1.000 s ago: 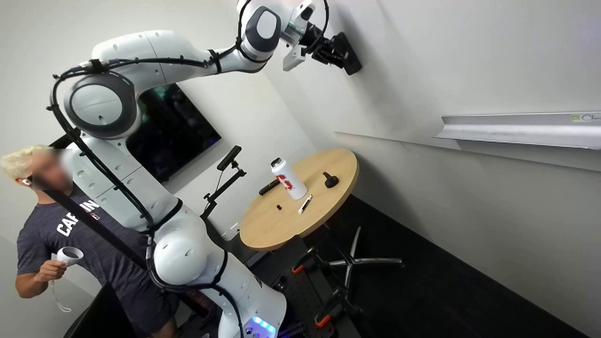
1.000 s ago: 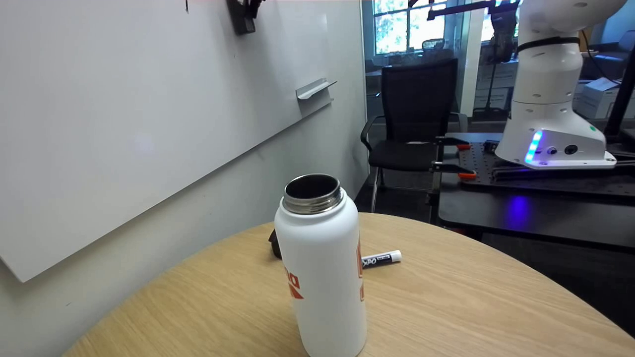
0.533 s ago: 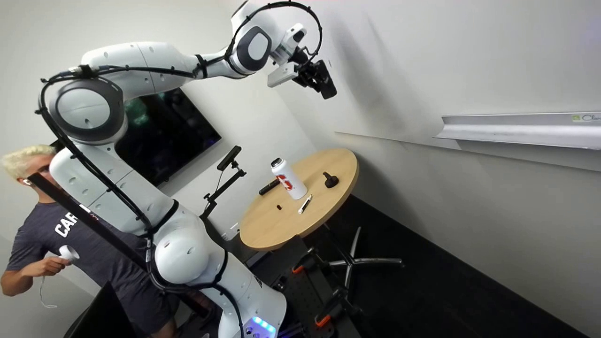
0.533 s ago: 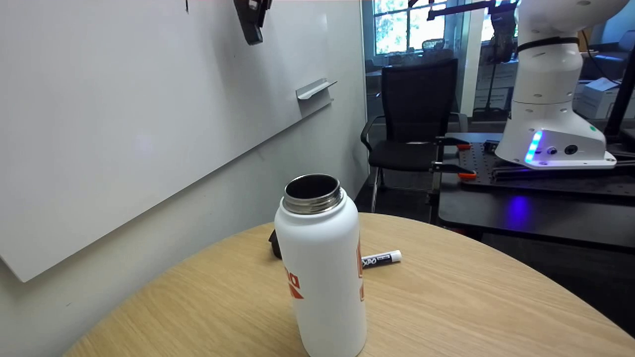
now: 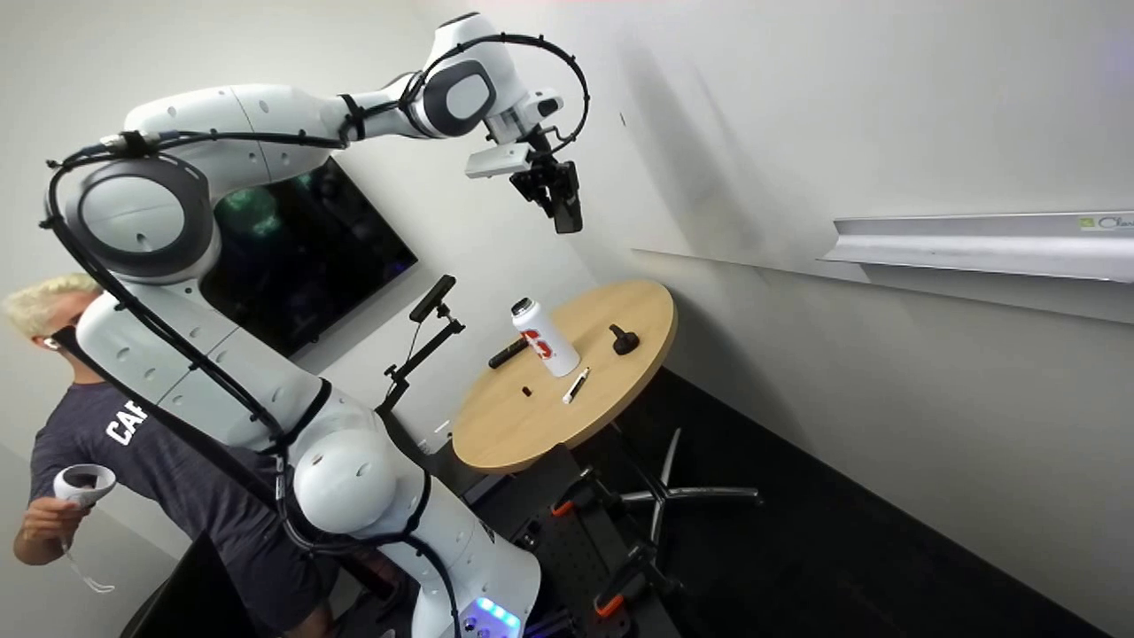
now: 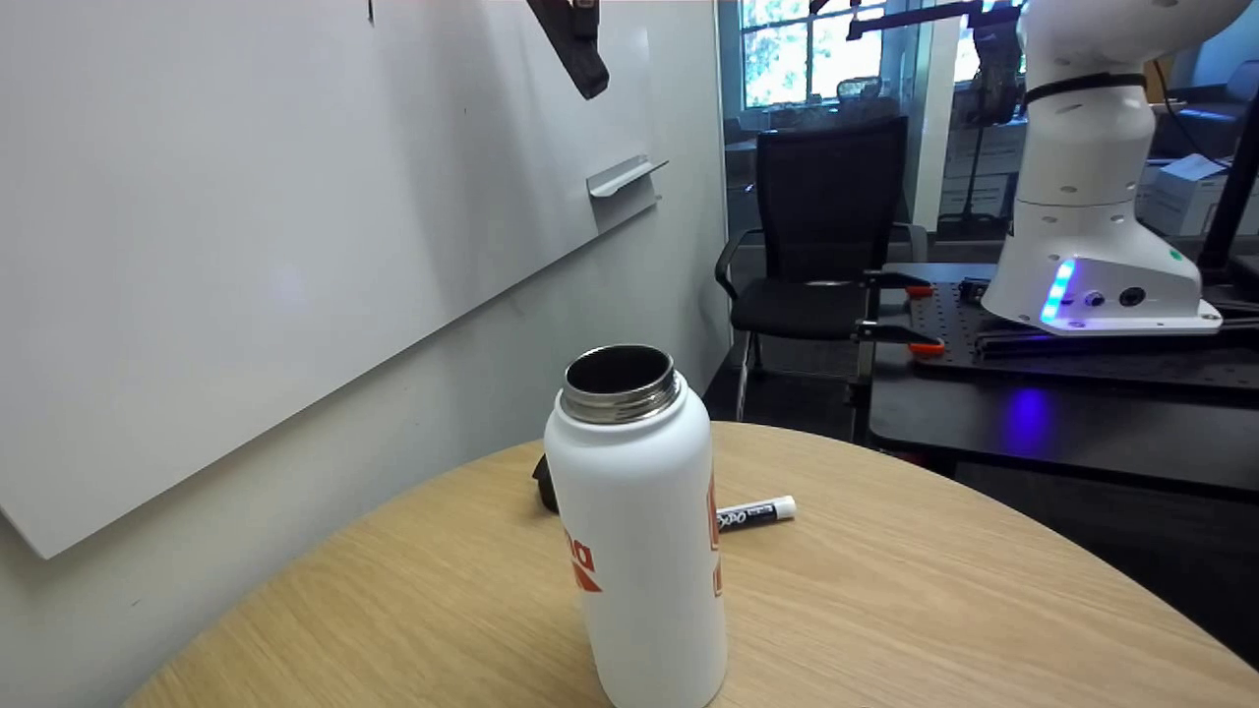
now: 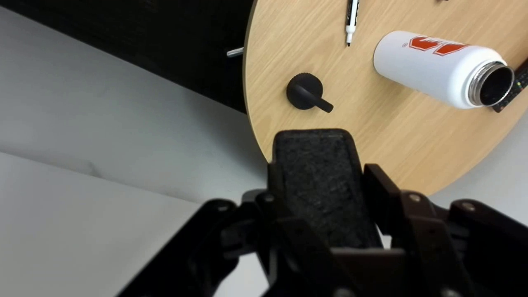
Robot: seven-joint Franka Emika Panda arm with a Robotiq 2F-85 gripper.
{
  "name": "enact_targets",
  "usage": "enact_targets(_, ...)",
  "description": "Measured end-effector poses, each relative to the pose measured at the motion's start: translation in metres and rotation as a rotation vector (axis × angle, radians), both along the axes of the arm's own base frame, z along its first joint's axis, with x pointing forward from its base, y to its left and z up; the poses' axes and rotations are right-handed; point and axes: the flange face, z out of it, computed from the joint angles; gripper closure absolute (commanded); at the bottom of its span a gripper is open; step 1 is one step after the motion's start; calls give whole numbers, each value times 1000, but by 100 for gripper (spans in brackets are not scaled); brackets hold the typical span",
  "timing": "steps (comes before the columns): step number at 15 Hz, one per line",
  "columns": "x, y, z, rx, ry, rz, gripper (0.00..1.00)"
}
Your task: Use the black eraser to wipe the whiteboard and set it down on the table
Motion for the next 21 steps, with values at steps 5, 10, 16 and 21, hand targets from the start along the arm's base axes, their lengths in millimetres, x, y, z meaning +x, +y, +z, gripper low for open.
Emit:
enact_targets(5,0,1,-1,-3,4,-1,73)
enact_targets(10,-22,44,-32,-71,144,-58,73)
enact_targets(16,-83,111,-89,-140,318,-122,73)
enact_targets(21,-102,119,-112,-121,403,-130,48)
